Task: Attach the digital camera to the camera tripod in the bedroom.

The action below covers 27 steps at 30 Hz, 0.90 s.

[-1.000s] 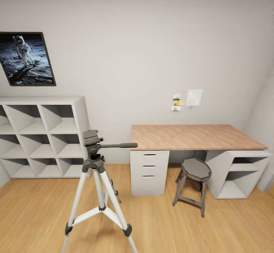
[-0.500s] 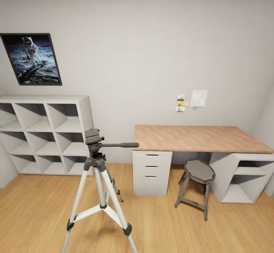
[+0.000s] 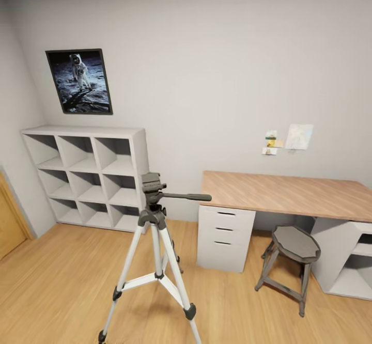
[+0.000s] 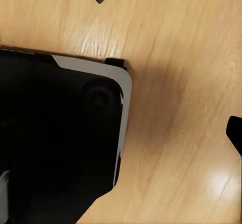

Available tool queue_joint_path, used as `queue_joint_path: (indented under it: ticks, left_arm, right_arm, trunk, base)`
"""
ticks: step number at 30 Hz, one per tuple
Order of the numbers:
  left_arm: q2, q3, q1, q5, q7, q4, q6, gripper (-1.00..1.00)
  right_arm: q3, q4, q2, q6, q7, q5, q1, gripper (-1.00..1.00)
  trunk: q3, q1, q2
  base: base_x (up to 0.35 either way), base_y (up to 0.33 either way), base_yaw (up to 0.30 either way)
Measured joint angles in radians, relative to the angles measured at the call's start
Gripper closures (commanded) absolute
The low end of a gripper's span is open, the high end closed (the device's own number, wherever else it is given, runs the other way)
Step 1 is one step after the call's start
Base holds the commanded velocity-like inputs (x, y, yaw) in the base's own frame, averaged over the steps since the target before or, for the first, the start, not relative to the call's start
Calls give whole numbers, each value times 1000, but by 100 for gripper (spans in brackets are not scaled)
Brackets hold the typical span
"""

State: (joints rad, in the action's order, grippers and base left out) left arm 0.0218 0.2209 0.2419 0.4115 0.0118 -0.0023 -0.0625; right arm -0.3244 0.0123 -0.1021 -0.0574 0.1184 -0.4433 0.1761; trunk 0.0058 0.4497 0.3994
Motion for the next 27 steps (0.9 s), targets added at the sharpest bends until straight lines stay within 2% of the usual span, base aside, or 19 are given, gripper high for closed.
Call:
queue_joint_path:
  ticks: [6,15,27]
  left_arm:
    - [3,0,0,0,1,0,0,100]
    - [0,0,0,0,1,0,1,100]
    - [-1,0,0,1,1,0,-1,100]
  right_arm:
    - [0,0,0,0,0,0,0,-100]
    - [1,0,0,0,0,0,0,-100]
    - [1,0,0,0,1,0,0,-100]
  trunk:
    - [0,0,0]
    - [0,0,0]
    - [0,0,0]
  base:
    - [21,-20,280]
    - [165,-139,280]
    - [12,-8,280]
